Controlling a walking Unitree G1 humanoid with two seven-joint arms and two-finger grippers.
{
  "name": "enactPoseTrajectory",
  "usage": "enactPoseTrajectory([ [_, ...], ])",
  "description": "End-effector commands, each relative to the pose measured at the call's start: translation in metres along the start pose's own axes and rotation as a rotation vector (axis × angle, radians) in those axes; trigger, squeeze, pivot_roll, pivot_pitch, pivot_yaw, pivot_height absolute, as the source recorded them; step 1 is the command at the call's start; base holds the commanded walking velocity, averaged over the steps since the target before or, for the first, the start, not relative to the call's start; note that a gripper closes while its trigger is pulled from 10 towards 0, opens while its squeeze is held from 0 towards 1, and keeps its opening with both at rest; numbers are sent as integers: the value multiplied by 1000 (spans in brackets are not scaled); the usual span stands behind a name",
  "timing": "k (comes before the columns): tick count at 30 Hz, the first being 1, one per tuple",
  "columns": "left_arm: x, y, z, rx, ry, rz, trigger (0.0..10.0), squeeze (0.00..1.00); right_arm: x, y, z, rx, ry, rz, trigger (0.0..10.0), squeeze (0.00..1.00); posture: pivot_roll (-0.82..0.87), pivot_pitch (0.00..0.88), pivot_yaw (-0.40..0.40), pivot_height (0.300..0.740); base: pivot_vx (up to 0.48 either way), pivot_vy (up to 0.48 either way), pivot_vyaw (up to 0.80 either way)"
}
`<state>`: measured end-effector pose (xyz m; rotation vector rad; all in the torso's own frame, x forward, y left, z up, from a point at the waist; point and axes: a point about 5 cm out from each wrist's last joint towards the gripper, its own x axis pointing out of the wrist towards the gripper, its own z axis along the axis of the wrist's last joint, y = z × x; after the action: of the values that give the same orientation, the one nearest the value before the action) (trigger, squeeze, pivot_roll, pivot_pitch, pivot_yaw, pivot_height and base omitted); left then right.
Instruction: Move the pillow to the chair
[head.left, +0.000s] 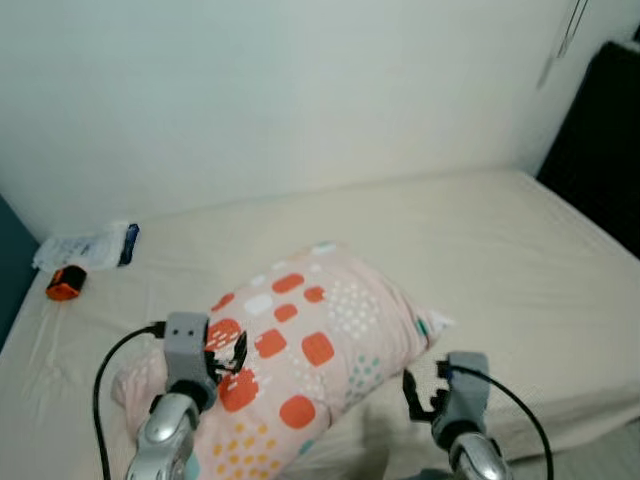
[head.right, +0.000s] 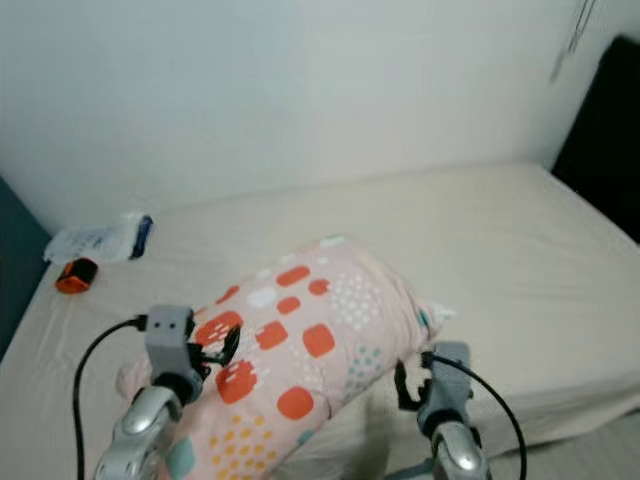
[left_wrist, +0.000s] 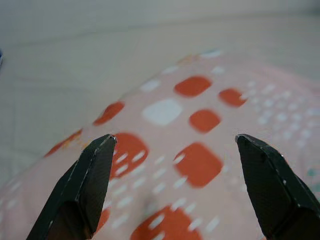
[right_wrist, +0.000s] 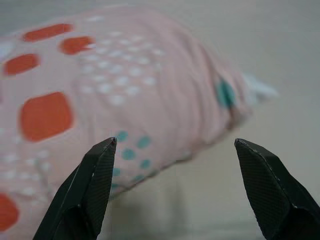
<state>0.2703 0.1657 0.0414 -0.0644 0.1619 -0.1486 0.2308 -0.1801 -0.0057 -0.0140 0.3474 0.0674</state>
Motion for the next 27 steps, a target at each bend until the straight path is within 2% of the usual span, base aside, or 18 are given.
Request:
enactPoseTrajectory([
  [1, -1, 8, -3, 27, 9, 25, 10000, 0, 1, 1, -1, -34, 15, 24, 10000, 0, 40, 0, -75, 740, 0, 0, 0],
  [4, 11, 5, 5, 30, -19, 35, 10000, 0, 4, -2, 1, -83, 13, 49, 10000, 0, 46, 0, -59, 740, 0, 0, 0],
  [7, 13, 2, 8, 28, -20, 29, 10000, 0, 5, -5, 1, -91, 11, 32, 10000, 0, 49, 0, -24, 740, 0, 0, 0],
  [12, 16, -5, 7, 35, 14, -11, 10000, 0, 13, -9, -1, 6, 31, -135, 10000, 0, 26, 0, 6, 740, 0, 0, 0],
  [15, 19, -4, 8, 26, 12, 3, 10000, 0, 15, -9, 0, 52, 40, -165, 10000, 0, 23, 0, 12, 740, 0, 0, 0],
  [22, 19, -12, 2, 31, 8, 7, 10000, 0, 20, 0, 3, 5, 45, -63, 10000, 0, 37, 0, -85, 740, 0, 0, 0],
  [27, 16, -12, -1, 17, 6, 35, 10000, 0, 20, 3, 4, -19, 50, -16, 10000, 0, 42, 0, -106, 740, 0, 0, 0],
])
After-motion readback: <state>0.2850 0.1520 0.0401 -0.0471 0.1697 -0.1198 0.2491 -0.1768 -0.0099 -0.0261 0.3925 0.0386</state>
